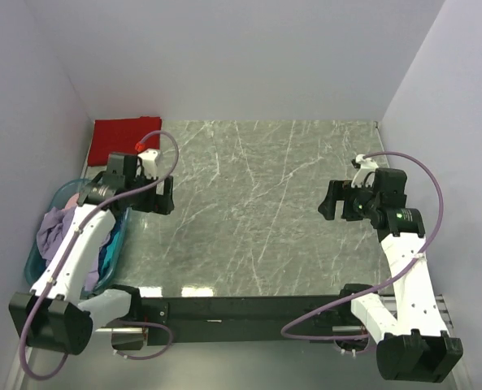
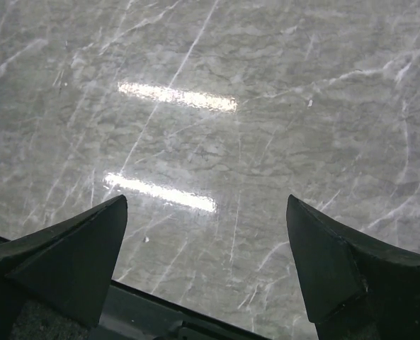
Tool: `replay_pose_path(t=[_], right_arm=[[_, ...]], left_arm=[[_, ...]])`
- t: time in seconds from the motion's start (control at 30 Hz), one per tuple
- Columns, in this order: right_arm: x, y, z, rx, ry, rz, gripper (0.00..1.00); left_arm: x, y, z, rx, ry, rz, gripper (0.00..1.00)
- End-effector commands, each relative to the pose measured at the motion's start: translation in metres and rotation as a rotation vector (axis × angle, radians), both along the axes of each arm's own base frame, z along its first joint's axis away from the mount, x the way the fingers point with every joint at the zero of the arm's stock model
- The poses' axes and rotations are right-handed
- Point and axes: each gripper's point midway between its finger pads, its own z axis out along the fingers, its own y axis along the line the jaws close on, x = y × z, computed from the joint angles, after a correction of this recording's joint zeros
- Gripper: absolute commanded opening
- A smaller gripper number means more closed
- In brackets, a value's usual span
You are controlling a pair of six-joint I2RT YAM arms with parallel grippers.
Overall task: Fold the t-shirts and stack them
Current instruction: Grab the tshirt from the pile
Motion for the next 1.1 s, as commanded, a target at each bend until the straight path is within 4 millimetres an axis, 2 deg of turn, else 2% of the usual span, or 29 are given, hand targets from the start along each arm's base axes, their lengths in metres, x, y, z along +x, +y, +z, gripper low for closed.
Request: replay_pose_path(t=[0.0, 0.03, 0.07, 0.13, 0.23, 0.33, 0.37, 0.4, 0.43, 0.5, 0.57, 0.67, 0.77, 0.83, 0.97, 1.03, 1.07], right_arm=[[0.002, 0.004, 0.008, 0.0, -0.046, 0.049, 0.99], [0.002, 0.004, 0.008, 0.001, -0.047, 0.053, 0.99], [0.003, 0.006, 0.008, 0.006, -0.04, 0.063, 0.99], [0.005, 0.007, 0.004, 0.008, -0.012, 0.082, 0.99], [0.008, 0.01, 0.002, 0.021, 0.017, 0.099, 0.99], [0.009, 0.011, 0.002, 0.027, 0.029, 0.105, 0.99], [0.01, 0.01, 0.003, 0.027, 0.027, 0.103, 0.99], [0.01, 0.01, 0.003, 0.028, 0.029, 0.101, 0.99], [0.01, 0.01, 0.002, 0.027, 0.031, 0.101, 0.99], [0.011, 0.011, 0.001, 0.028, 0.033, 0.104, 0.99], [0.01, 0.011, 0.0, 0.029, 0.04, 0.104, 0.99], [0.011, 0.01, -0.004, 0.03, 0.054, 0.106, 0.99], [0.012, 0.009, -0.004, 0.025, 0.062, 0.103, 0.99], [0.011, 0.009, -0.005, 0.024, 0.063, 0.104, 0.99], [0.011, 0.01, -0.005, 0.027, 0.059, 0.105, 0.99], [0.011, 0.01, -0.005, 0.027, 0.056, 0.107, 0.99], [0.011, 0.01, -0.005, 0.028, 0.055, 0.106, 0.99]], left_arm=[[0.017, 0.004, 0.032, 0.004, -0.047, -0.001, 0.99], [0.019, 0.014, 0.024, 0.03, 0.004, 0.028, 0.99], [0.018, 0.037, 0.03, 0.042, 0.031, 0.068, 0.99], [0.017, 0.068, 0.031, 0.052, 0.057, 0.141, 0.99], [0.013, 0.134, 0.038, 0.148, 0.014, 0.298, 0.99], [0.009, 0.163, 0.025, 0.17, 0.048, 0.308, 0.99], [0.003, 0.187, 0.02, 0.174, 0.064, 0.351, 0.99], [0.003, 0.197, 0.016, 0.169, 0.07, 0.369, 0.99], [0.001, 0.215, 0.004, 0.149, 0.106, 0.408, 0.99], [0.001, 0.232, -0.008, 0.156, 0.124, 0.414, 0.99], [0.004, 0.247, -0.021, 0.135, 0.141, 0.424, 0.99], [0.011, 0.257, -0.038, 0.112, 0.162, 0.429, 0.99], [0.014, 0.262, -0.054, 0.082, 0.19, 0.446, 0.99], [0.014, 0.262, -0.061, 0.068, 0.208, 0.448, 0.96], [0.012, 0.255, -0.058, 0.032, 0.211, 0.438, 0.69], [0.015, 0.252, -0.045, 0.025, 0.187, 0.43, 0.6], [0.015, 0.251, -0.041, 0.016, 0.182, 0.431, 0.49]])
